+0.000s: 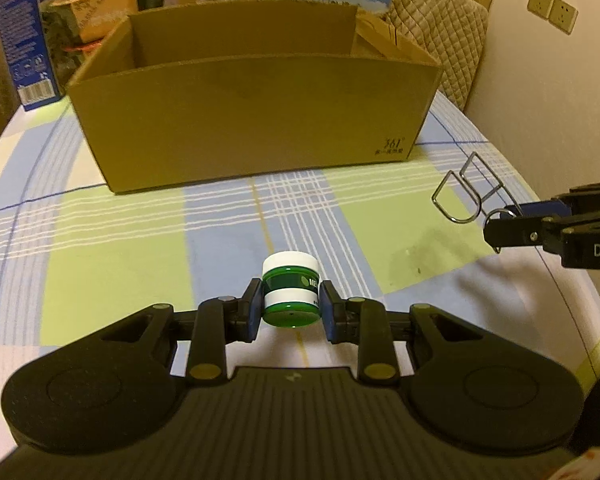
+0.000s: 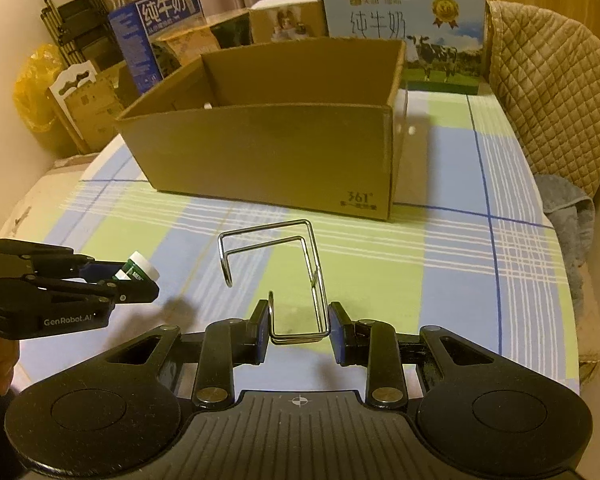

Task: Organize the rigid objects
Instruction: 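Lift the battery with the left gripper while the right holds the wire holder up, then carry the battery toward the box with the left gripper while the right carries the wire holder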

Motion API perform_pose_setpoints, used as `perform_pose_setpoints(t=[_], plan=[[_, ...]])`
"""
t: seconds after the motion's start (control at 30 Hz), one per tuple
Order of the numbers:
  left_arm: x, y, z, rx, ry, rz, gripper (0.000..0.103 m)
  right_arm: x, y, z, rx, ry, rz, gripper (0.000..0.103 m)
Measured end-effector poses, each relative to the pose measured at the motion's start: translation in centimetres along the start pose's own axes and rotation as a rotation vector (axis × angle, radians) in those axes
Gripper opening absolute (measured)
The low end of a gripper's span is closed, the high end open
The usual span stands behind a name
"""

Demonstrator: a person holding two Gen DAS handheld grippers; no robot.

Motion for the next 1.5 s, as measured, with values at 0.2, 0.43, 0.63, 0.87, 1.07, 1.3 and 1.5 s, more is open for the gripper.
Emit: perform_pose_setpoints(t=[0.2,0.43,0.63,0.87,1.07,1.3,1.5], plan=[[0.1,2.1,-1.3,0.010,0.025,0.013,0.025,0.1,0.8,-1.9,-0.011,0.012,0.011,0.027],[-0.1,3.8,-2.4,0.015,0.043,0.027,0.025,0.2,1.6,-3.6,-0.023,0.027,0.021,0.027],[-0.2,4.8,-3.1,0.016,0.054,0.036,0.025,0.1,1.9,-4.7,-0.026,0.035,0.021,0.027],[-0.3,5.2,-3.5,0.010,0.066,0.041,0.025,-0.3,1.7,-4.9,-0.029,0.034,0.013,0.027],[-0.3,4.9,-3.5,0.015,0.070,0.034,0.025,-0.8,1.0,-4.5,-0.053,0.007,-0.006,0.027],[-1.1,2.2,-2.9,0.031,0.084,-0.010,0.025,-2.4,-1.8,-2.7,-0.111,-0.097,-0.044,0.027],[-2.2,-0.8,-2.0,0.036,0.083,-0.054,0.025,-3.8,-4.2,-1.0,-0.161,-0.164,-0.039,0.027]])
Point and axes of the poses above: each gripper's, at about its wrist camera, not at the fingertips, and y roughly against the way its jaws point, z to its right, x to its top, the point moved 2 cm from there along -y, roughly the way its jaws point, and after that the axes turned 13 degrees about x, right-handed, at the moved point
